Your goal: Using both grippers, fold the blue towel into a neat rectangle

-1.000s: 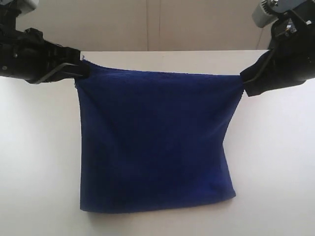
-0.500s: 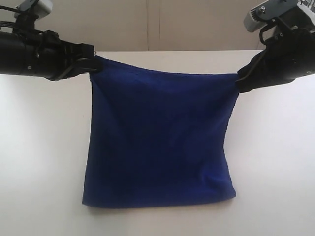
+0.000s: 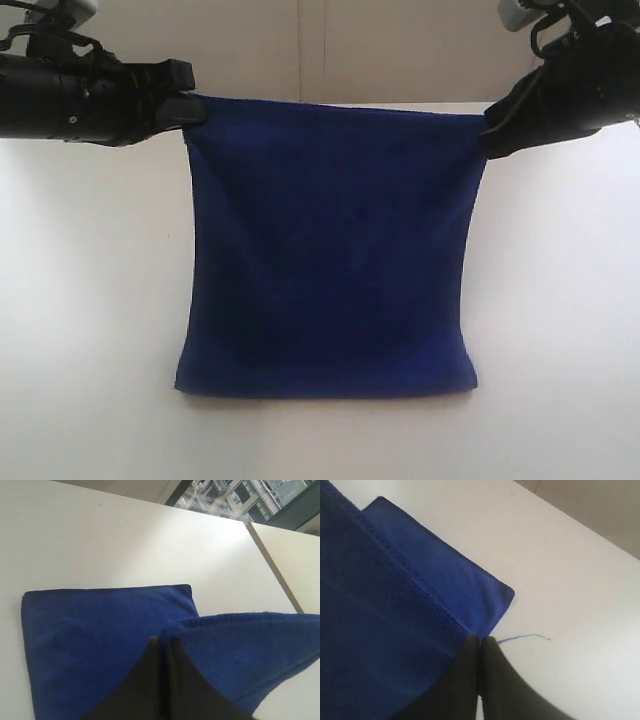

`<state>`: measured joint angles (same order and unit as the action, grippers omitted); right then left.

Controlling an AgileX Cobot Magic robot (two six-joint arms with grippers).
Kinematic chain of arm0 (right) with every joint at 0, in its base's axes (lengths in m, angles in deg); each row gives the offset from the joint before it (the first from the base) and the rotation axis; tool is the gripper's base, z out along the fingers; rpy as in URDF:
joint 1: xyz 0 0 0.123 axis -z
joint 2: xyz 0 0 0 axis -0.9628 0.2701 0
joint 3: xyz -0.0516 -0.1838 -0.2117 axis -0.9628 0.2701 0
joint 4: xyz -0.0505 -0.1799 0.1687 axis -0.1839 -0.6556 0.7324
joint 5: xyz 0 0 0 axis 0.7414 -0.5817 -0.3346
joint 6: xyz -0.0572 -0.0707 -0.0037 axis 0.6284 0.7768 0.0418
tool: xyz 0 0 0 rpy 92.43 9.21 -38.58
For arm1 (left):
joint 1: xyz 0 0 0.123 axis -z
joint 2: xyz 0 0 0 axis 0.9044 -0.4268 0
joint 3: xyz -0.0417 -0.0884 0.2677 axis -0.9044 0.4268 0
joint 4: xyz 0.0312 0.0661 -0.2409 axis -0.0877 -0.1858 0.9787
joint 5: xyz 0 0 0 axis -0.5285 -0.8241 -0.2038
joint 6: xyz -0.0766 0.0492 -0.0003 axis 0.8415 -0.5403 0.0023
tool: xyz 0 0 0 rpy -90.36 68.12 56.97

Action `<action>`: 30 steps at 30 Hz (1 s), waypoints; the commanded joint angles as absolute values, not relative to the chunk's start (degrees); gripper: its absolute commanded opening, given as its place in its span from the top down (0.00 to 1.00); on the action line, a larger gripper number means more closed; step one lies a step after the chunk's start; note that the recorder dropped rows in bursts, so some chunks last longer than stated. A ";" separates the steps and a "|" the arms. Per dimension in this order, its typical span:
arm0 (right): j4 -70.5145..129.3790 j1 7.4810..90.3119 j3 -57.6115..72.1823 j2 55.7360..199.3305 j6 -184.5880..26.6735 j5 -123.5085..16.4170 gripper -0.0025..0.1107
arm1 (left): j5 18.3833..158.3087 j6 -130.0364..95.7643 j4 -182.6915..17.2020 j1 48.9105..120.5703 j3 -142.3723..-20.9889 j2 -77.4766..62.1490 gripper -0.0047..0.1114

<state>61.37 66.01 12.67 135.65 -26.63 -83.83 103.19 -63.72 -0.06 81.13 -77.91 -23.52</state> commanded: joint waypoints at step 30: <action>61.12 66.34 4.20 150.58 -25.91 -73.91 0.98 | 99.37 -65.63 2.54 80.83 -88.74 -36.95 0.96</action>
